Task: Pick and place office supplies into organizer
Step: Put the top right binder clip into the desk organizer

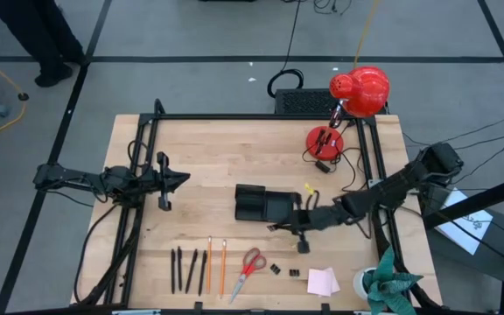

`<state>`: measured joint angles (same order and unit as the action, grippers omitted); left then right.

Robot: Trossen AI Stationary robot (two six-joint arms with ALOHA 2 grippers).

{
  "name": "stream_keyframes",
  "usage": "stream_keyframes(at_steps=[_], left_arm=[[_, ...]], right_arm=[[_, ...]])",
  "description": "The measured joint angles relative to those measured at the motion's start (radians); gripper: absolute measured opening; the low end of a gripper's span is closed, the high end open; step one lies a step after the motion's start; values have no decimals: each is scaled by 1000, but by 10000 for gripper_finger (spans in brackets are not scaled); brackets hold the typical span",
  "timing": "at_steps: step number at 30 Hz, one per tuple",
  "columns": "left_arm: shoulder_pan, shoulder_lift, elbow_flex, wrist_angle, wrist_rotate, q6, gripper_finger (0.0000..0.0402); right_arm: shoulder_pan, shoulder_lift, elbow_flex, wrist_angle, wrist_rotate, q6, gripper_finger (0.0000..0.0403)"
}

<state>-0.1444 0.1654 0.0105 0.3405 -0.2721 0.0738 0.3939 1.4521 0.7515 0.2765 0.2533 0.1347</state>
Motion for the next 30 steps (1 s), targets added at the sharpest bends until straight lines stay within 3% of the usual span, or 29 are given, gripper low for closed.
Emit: stream_keyframes(at_steps=[3,15,18,30], left_arm=[[0,0,0,-6,0,2,24],[0,0,0,-24,-18,8,24],[0,0,0,-24,-19,8,24],[0,0,0,-25,-19,9,24]], right_arm=[[-45,64,58,-24,-47,-2,0],[-133,318,319,-210,-39,-63,0],[-155,364,369,-289,20,-82,0],[-177,397,388,-369,31,-61,0]])
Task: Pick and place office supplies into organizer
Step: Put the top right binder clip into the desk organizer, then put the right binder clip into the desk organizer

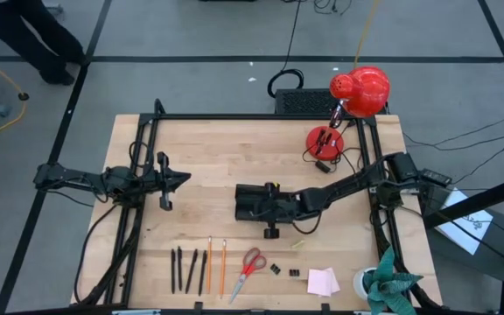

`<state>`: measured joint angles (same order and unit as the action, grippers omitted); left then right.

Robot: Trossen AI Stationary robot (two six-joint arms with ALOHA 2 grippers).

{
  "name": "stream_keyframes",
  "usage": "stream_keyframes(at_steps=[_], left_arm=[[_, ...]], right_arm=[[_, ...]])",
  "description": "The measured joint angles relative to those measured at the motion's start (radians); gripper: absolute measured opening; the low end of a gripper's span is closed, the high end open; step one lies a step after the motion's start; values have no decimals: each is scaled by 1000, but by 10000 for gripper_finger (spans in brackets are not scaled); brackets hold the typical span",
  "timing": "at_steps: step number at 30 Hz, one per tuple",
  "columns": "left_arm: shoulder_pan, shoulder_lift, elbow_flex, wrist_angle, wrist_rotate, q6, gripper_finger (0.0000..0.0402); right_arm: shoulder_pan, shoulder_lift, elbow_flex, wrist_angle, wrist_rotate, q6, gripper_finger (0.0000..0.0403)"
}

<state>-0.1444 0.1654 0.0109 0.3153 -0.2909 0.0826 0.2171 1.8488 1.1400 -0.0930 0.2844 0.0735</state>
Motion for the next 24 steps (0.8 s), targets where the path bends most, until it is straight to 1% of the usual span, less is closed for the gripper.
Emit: stream_keyframes(at_steps=[5,11,24], left_arm=[[0,0,0,0,0,0,24],[0,0,0,1,0,0,24],[0,0,0,3,0,-2,24]], right_arm=[[-7,0,0,0,-1,6,0],[-19,0,0,-33,2,57,0],[-20,0,0,-9,6,57,27]])
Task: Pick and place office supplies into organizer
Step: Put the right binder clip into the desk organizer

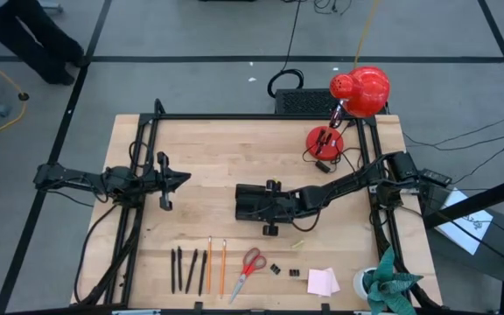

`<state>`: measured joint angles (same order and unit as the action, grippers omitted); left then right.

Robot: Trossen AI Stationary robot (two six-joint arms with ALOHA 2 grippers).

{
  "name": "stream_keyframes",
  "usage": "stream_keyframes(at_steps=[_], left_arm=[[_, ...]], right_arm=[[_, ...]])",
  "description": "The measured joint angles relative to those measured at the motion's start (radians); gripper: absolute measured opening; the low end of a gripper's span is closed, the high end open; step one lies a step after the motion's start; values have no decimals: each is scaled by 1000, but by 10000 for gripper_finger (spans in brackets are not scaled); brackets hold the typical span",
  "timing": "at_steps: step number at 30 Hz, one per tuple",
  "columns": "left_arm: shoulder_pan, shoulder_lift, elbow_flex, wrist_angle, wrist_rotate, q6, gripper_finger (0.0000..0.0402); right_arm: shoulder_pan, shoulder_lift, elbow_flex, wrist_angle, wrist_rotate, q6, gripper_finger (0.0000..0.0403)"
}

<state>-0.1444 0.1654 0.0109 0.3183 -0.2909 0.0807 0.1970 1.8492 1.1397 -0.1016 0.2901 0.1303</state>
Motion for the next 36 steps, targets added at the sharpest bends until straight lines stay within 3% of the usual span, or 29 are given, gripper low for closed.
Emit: stream_keyframes(at_steps=[10,20,24,30,36], left_arm=[[0,0,0,0,0,0,24],[0,0,0,-3,0,0,24],[0,0,0,-3,0,0,24],[0,0,0,-2,0,-16,24],[0,0,0,-1,1,-19,24]], right_arm=[[24,-77,-1,-1,-4,-50,68],[219,-270,-1,-136,-28,-10,86],[311,-231,-1,-74,-31,37,87],[397,-76,0,41,48,145,91],[399,-21,-1,55,-113,219,127]])
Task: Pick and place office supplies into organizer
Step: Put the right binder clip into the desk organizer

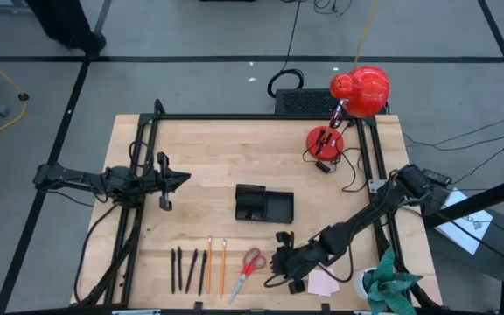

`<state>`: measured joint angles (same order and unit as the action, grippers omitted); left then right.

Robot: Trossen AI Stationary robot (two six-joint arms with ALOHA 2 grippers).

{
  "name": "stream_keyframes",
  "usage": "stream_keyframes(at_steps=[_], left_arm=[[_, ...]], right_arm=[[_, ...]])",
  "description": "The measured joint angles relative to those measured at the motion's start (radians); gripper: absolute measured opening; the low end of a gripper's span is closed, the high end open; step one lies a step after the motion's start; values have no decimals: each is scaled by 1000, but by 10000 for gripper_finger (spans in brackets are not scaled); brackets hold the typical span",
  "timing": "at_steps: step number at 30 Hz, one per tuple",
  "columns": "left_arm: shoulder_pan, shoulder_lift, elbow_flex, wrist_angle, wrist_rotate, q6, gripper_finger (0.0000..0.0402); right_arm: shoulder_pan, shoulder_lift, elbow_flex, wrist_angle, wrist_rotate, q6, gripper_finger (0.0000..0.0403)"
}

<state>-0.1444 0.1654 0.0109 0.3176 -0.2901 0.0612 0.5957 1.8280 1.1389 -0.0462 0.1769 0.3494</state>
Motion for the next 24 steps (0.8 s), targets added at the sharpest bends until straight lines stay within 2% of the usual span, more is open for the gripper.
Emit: stream_keyframes(at_steps=[6,10,13,16,24], left_arm=[[0,0,0,0,0,0,24],[0,0,0,0,0,0,24],[0,0,0,0,0,0,24],[0,0,0,0,0,0,24],[0,0,0,1,0,-12,24]], right_arm=[[-2,-6,0,-8,-150,21,199],[26,-16,0,-88,-234,42,222],[48,-29,0,-173,-234,104,226],[63,-33,0,-183,-228,151,223],[82,-20,0,-252,-119,206,207]])
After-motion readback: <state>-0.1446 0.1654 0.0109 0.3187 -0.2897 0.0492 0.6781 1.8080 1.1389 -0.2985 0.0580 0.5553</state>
